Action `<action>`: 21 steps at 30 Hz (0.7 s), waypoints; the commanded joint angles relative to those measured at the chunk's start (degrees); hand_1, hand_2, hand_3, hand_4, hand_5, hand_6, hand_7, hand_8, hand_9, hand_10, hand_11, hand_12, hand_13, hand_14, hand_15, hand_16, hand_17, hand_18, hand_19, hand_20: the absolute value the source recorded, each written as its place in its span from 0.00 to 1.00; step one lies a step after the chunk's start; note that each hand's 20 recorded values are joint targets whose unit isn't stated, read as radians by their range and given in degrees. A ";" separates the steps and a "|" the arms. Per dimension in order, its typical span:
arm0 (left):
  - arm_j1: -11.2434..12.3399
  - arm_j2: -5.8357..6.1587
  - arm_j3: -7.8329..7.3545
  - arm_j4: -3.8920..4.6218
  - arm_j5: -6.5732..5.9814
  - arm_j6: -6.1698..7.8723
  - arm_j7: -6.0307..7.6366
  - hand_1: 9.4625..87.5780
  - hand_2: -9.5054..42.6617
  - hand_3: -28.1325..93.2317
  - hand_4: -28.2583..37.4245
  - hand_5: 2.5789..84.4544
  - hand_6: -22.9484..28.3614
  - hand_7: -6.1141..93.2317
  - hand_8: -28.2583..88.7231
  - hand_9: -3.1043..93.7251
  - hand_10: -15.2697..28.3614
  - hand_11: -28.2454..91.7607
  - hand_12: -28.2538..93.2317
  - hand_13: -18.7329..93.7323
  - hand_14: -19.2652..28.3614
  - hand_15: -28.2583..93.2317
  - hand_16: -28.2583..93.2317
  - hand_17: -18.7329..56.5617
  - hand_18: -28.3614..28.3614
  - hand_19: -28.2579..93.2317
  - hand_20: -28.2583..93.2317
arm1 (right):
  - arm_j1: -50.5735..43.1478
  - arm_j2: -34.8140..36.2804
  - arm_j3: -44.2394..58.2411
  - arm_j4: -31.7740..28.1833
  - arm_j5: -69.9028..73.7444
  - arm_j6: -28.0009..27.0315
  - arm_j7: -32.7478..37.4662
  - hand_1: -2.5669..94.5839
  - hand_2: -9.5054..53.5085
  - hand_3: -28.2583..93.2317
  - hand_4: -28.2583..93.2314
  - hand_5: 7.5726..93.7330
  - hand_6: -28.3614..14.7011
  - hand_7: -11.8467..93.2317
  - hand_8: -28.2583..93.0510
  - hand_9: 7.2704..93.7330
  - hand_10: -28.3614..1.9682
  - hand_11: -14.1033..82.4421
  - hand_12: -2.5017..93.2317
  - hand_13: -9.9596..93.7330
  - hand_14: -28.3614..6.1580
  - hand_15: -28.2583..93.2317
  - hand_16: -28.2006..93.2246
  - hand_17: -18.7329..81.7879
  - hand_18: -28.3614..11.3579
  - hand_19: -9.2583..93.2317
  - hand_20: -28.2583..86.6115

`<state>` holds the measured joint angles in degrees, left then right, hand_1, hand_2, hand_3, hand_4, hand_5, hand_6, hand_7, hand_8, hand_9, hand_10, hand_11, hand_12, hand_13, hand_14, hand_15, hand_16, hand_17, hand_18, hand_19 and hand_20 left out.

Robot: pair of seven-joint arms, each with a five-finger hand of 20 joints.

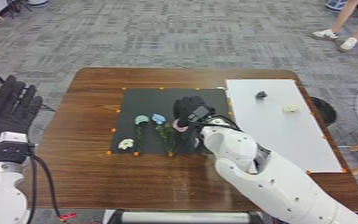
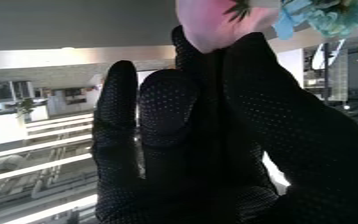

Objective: Arrange flowers

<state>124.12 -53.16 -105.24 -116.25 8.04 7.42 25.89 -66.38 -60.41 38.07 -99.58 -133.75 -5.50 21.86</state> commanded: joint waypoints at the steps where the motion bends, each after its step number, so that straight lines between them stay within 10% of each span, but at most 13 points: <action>1: 0.91 -0.35 -0.02 -0.10 -0.35 0.17 0.25 0.16 0.46 0.82 0.00 0.46 0.57 0.15 0.17 0.34 0.62 0.36 0.32 0.36 0.65 0.38 0.21 0.20 0.68 0.38 0.32 | 0.47 0.83 1.35 -1.33 0.34 -0.22 0.03 0.54 0.00 0.90 0.00 0.67 0.67 0.36 0.13 0.68 0.56 0.39 0.32 0.71 0.58 0.80 0.60 0.44 0.16 0.79 0.56; 12: 1.23 -0.37 -0.31 -0.26 -0.40 0.19 0.50 0.16 0.46 0.81 0.00 0.46 0.57 0.15 0.17 0.34 0.63 0.36 0.32 0.36 0.65 0.38 0.21 0.19 0.68 0.39 0.32 | 0.27 0.49 2.05 -2.16 0.94 -2.48 -0.29 0.57 0.00 0.85 0.00 0.67 0.67 0.36 0.18 0.78 0.65 0.29 0.46 0.73 0.56 0.81 0.59 0.45 0.16 0.78 0.56; 21: 0.96 -0.28 -0.04 -0.18 -0.51 0.40 0.50 0.16 0.46 0.81 0.00 0.46 0.57 0.15 0.18 0.34 0.63 0.36 0.32 0.36 0.65 0.38 0.21 0.19 0.68 0.39 0.32 | 0.42 -0.19 2.52 -1.65 0.68 -5.47 -0.52 0.52 0.00 0.91 0.00 0.64 0.65 0.35 0.12 0.63 0.51 0.38 0.24 0.71 0.57 0.79 0.58 0.43 0.16 0.78 0.55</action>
<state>124.65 -53.20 -105.47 -116.28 7.88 7.45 26.01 -66.44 -60.02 39.77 -101.61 -132.26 -8.80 21.44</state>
